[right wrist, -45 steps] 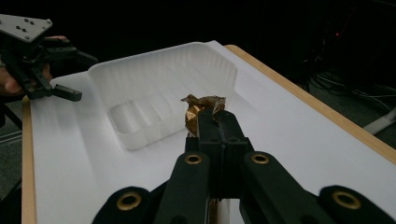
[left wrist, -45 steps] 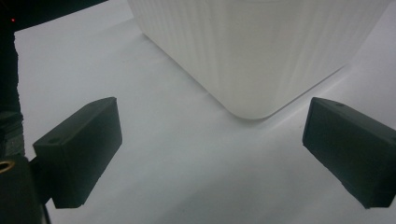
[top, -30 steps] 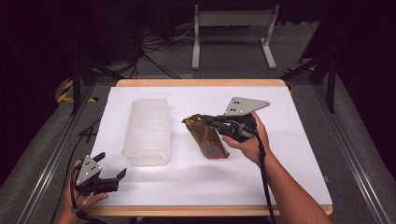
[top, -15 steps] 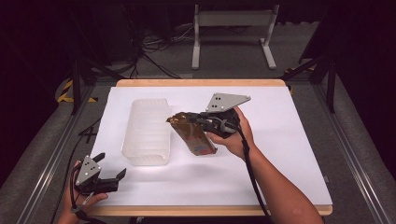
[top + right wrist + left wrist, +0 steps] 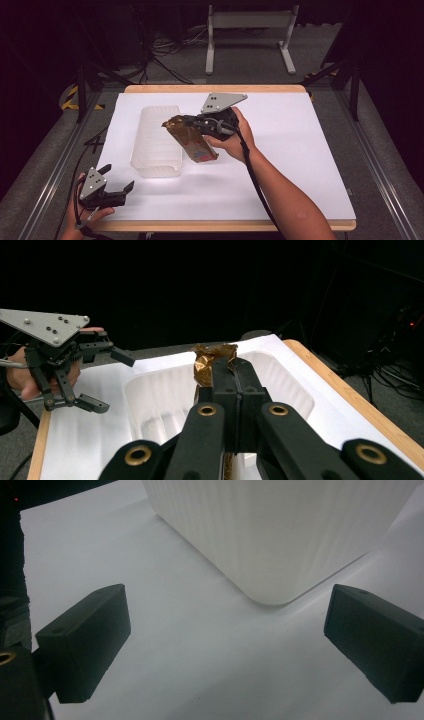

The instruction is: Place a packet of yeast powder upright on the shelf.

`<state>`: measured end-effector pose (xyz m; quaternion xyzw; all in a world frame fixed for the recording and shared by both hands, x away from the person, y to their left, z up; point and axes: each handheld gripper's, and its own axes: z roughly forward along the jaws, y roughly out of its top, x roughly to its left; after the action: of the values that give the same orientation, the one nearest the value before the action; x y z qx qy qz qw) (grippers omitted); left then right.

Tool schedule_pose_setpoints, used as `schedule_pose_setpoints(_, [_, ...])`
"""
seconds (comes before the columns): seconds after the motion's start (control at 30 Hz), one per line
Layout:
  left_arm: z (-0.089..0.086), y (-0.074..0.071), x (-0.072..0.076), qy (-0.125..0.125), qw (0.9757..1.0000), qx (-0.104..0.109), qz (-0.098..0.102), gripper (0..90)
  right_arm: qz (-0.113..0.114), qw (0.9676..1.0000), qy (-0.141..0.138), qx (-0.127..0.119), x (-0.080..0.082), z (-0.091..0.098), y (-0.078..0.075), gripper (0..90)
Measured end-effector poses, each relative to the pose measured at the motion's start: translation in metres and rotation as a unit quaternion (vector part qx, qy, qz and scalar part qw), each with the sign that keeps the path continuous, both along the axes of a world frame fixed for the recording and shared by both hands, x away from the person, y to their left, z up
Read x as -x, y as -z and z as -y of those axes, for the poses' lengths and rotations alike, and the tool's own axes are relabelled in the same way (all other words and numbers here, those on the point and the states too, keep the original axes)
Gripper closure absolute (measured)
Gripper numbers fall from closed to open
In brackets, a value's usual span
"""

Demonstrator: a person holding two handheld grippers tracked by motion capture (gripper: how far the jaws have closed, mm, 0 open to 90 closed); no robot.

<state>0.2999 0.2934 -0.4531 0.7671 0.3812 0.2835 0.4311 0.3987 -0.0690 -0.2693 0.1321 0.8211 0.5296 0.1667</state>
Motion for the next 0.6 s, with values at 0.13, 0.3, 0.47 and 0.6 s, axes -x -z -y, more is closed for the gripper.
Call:
schedule_pose_setpoints(0.13, [0.000,0.000,0.001,0.000,1.0000,0.001,0.001,5.6,-0.002,1.0000,-0.004,-0.005,-0.004,-0.008,-0.001,90.0])
schedule_pose_setpoints(0.3, [-0.001,0.000,0.001,0.002,1.0000,-0.001,0.002,5.6,-0.003,0.9999,-0.008,-0.008,-0.007,-0.014,-0.002,90.0])
schedule_pose_setpoints(0.47, [-0.001,0.000,0.002,0.002,1.0000,-0.001,0.002,5.7,0.001,0.9998,-0.015,-0.009,-0.010,-0.025,-0.004,90.0])
schedule_pose_setpoints(0.6, [-0.002,0.000,0.003,0.000,1.0000,-0.002,0.002,5.6,-0.002,0.9998,-0.017,-0.013,-0.013,-0.032,-0.005,90.0])
